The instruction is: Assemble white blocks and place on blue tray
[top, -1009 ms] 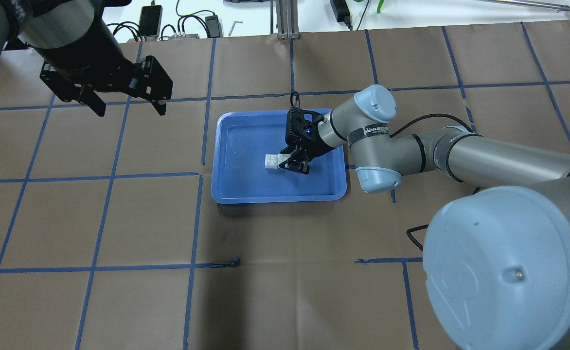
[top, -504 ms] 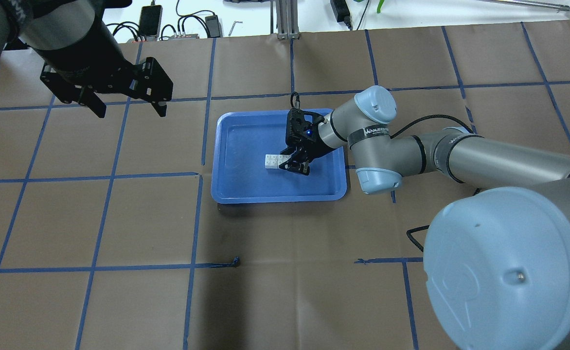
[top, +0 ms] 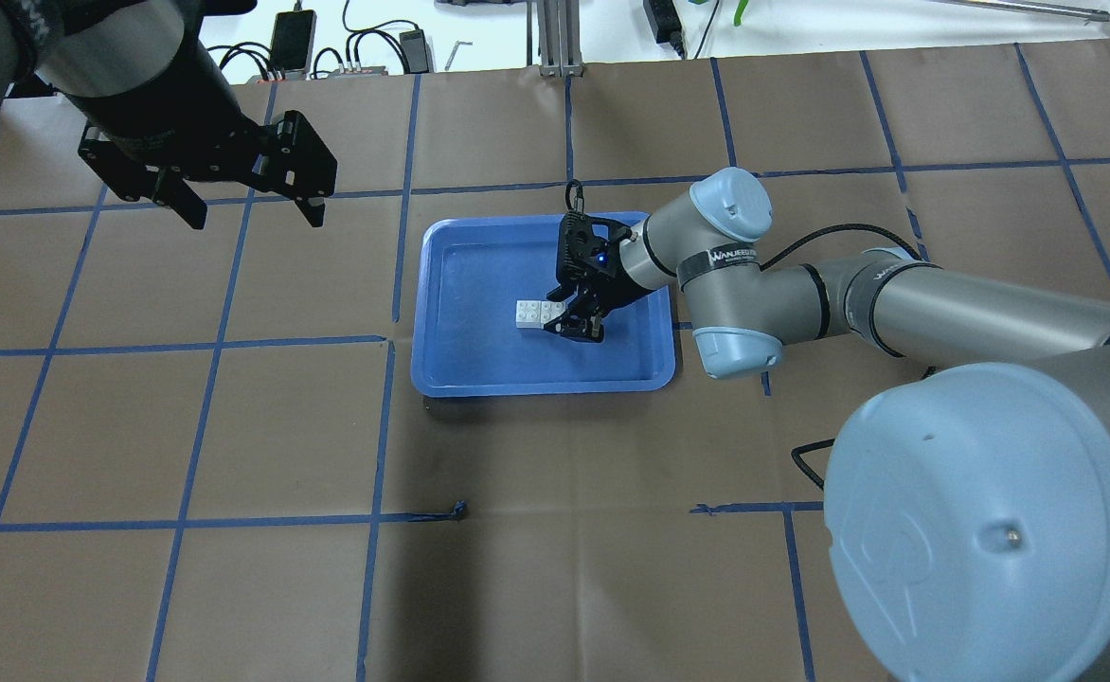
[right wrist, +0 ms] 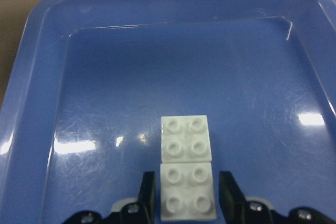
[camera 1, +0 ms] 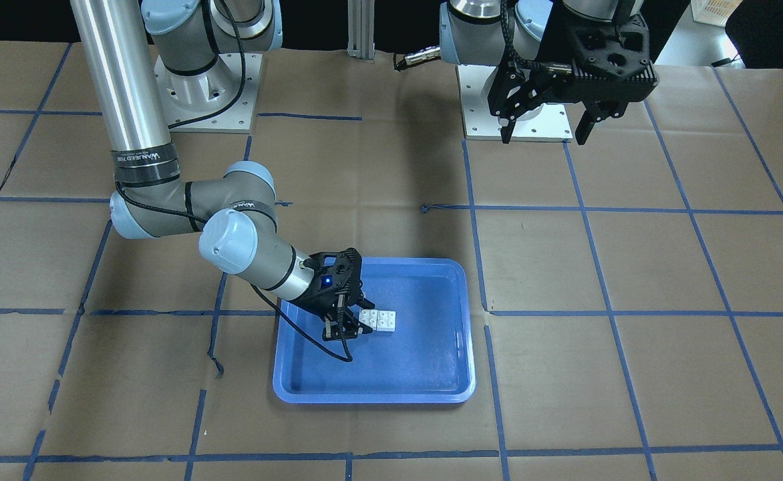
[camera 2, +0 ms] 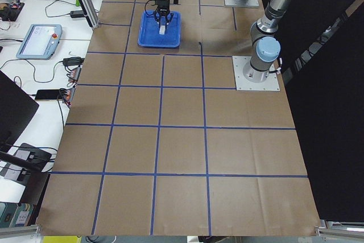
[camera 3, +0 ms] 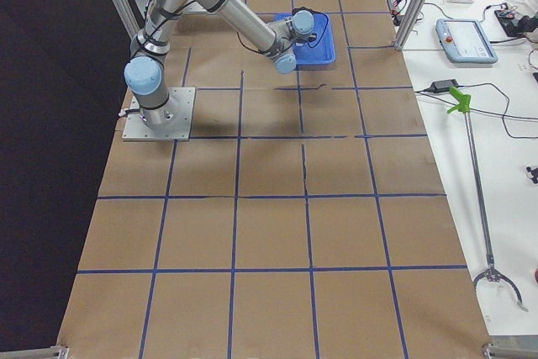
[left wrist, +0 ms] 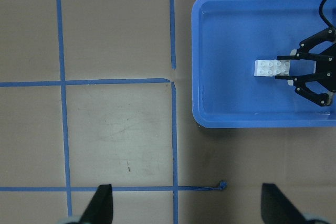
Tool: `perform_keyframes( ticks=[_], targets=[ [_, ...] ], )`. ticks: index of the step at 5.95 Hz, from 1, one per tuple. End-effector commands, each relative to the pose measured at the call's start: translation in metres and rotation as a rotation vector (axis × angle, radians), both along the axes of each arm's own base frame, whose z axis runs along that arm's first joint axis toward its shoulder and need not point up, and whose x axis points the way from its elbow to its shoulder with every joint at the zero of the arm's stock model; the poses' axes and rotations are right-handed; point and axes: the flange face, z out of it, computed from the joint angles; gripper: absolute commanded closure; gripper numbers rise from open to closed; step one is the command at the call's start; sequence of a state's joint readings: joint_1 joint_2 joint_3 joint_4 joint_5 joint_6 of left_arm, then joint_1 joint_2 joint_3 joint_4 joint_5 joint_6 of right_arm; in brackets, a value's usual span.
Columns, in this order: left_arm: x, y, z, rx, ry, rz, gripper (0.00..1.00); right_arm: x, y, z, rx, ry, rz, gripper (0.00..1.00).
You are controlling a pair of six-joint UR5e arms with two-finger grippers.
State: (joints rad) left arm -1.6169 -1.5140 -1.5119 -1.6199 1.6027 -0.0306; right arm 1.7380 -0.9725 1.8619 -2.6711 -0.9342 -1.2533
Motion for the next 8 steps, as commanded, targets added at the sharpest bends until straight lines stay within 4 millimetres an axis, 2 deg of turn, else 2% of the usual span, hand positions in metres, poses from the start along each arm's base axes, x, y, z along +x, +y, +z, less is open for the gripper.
perform_keyframes(
  ticks=[1,2,3,4,5,6,8],
  targets=[
    [0.0,0.0,0.0,0.001,0.001,0.0,0.01,0.0,0.0,0.001,-0.001,-0.002,-0.001,0.45],
    [0.001,-0.001,0.003,-0.007,0.0,0.0,0.01,0.0,-0.001,0.001,-0.002,-0.002,-0.002,0.23],
    [-0.002,-0.002,-0.003,0.004,0.001,-0.003,0.01,0.0,-0.003,0.006,-0.01,-0.001,-0.006,0.01],
    [-0.001,-0.002,-0.001,0.001,0.0,-0.003,0.01,-0.002,-0.007,0.025,0.009,-0.012,-0.078,0.0],
    [-0.001,-0.002,-0.002,0.004,-0.001,-0.006,0.01,-0.008,-0.014,0.059,0.008,-0.012,-0.146,0.0],
    [-0.002,-0.004,-0.001,0.001,0.002,-0.009,0.01,-0.018,-0.016,0.083,0.044,0.002,-0.196,0.0],
    [-0.001,-0.003,-0.003,0.005,0.001,-0.008,0.01,-0.072,-0.016,0.114,0.156,0.14,-0.376,0.0]
  ],
)
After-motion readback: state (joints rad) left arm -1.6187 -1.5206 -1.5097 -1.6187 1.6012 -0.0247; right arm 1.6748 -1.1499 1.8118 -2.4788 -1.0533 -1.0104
